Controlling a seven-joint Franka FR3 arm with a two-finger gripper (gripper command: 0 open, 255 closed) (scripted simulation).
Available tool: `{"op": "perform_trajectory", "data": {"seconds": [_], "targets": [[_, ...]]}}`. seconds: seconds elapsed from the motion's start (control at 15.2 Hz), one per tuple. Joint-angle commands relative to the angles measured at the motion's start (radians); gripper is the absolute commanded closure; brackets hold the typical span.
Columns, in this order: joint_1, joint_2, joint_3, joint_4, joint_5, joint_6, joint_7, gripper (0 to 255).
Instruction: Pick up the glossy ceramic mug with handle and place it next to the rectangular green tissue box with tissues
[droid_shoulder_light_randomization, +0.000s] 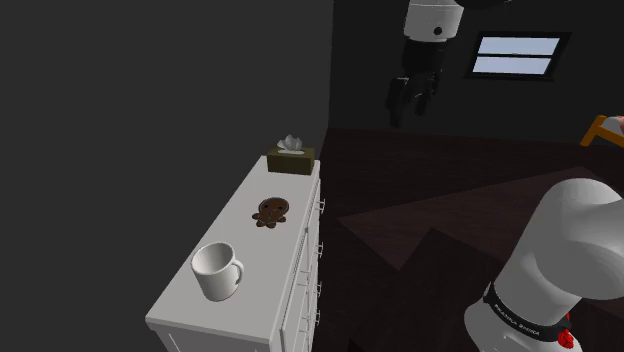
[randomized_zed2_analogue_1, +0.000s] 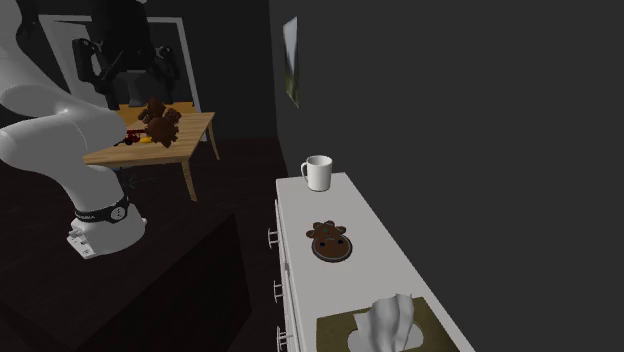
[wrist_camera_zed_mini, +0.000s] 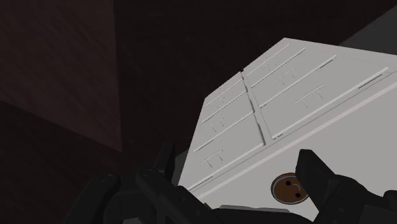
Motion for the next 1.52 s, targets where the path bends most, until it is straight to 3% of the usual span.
{"op": "perform_trajectory", "data": {"seconds": [0.0,0.86,1.45], "targets": [[0.000,0.000,0.000,0.000,0.000,0.000,0.000,0],[0.057,0.237,0.256,-0.003,0.125,0.221,0.343,0],[0.064,0.519,0.423,0.128,0.100,0.356,0.597,0]]}}
